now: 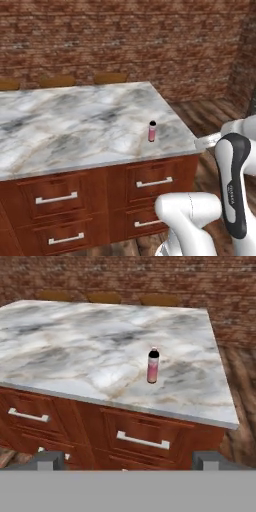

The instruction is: Move the drinks to the dining counter.

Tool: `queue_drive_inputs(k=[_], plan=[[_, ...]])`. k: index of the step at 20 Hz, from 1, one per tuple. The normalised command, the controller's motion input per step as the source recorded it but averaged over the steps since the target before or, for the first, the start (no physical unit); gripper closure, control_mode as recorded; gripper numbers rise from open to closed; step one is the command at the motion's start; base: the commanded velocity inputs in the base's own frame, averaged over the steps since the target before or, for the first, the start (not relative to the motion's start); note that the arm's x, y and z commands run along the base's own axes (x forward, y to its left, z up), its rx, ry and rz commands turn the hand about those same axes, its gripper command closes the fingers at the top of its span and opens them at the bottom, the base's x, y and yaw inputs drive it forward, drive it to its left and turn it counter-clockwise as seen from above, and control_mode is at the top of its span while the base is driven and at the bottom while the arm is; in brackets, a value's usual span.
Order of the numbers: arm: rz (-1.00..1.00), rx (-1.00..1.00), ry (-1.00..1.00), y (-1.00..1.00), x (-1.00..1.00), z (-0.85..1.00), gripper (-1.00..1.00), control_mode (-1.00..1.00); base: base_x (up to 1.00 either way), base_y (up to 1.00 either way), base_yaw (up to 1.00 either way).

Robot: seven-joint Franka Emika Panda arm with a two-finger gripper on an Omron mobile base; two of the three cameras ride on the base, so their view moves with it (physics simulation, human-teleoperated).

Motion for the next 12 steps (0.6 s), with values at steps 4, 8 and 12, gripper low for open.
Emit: queue_drive_inputs(k=[4,8,12], plan=[[0.0,0.0,0.0,0.0,0.0,0.0,-1.0,1.0,-0.79,-0.33,-0.08],[0.0,0.0,0.0,0.0,0.0,0.0,-1.0,1.0,-0.32,-0.58,-0.39],[0.0,0.0,0.0,0.0,0.0,0.0,-1.0,1.0,-0.13,-0.68,-0.58]])
